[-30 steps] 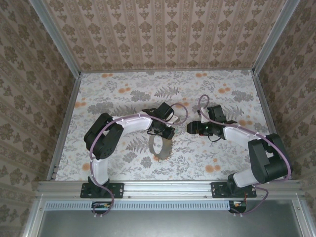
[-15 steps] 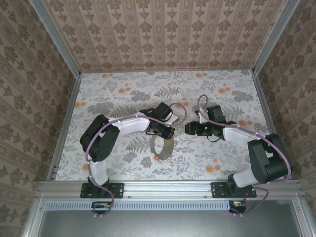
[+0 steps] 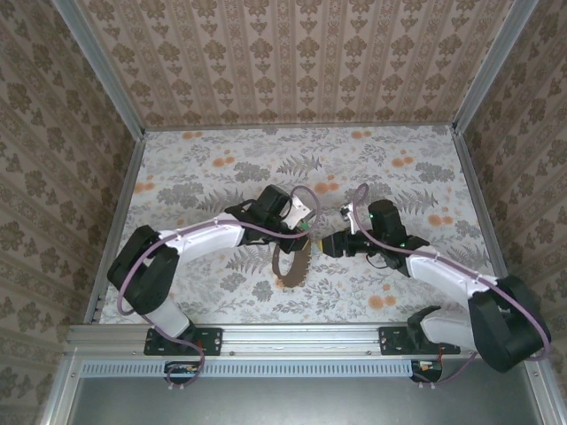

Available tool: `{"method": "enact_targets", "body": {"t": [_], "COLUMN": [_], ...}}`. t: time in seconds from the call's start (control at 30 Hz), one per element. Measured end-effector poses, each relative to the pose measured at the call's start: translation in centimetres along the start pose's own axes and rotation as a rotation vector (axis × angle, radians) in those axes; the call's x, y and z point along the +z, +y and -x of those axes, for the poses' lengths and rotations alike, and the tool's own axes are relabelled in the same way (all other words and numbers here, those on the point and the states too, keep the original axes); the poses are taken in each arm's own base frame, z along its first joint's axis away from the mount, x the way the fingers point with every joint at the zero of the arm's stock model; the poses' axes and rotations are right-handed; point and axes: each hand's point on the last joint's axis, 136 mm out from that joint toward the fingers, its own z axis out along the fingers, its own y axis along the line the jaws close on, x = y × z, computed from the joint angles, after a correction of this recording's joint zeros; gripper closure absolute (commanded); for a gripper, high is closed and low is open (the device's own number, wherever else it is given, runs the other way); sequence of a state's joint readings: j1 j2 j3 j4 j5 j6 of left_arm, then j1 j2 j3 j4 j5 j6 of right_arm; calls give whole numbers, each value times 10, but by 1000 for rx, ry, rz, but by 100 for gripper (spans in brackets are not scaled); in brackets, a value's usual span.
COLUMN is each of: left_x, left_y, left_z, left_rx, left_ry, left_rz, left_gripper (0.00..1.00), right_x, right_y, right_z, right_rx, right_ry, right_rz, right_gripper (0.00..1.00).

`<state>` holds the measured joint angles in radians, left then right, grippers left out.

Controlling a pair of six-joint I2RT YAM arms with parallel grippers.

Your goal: Put the keys on the keyring

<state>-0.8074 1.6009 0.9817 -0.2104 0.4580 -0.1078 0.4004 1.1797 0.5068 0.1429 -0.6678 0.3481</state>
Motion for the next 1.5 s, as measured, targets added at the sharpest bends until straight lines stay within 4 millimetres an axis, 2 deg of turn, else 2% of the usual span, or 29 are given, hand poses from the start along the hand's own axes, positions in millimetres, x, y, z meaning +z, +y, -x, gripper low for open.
{"method": "enact_targets", "body": {"t": [0.13,0.3,0.47,0.63,0.8,1.03,1.17,1.3,1.4,1.5], "left_x": [-14,-30,-58,-89,-97,-83,-81,-90,-87,-83], "left_y": [-10,-24,-39,-58,-60,-42,-7,37,49,55], "left_z": [7,11,16,30,33,28,25,23,19,15], "left_rx": [53,121,209,318,358,303,165,-1,-65,-111], "left_ry": [-62,-120,-200,-297,-322,-278,-269,-280,-266,-250], "left_rz": [-44,-75,-68,-64,-44,-3,54,135,160,165], "left_gripper": [100,100,100,100,100,100,100,89,84,82], "right_x": [-8,-14,-18,-29,-33,-27,-25,-16,-5,10], "right_y": [17,34,50,70,76,64,51,26,7,-4], "right_z": [13,16,17,22,27,25,22,17,21,33], "right_rx": [-58,-104,-142,-214,-250,-221,-198,-154,-127,-122], "right_ry": [-57,-79,-92,-130,-140,-120,-110,-47,12,69], "right_rz": [42,81,115,151,152,102,41,-74,-157,-204], "right_gripper": [50,49,49,48,49,48,49,49,50,51]}}
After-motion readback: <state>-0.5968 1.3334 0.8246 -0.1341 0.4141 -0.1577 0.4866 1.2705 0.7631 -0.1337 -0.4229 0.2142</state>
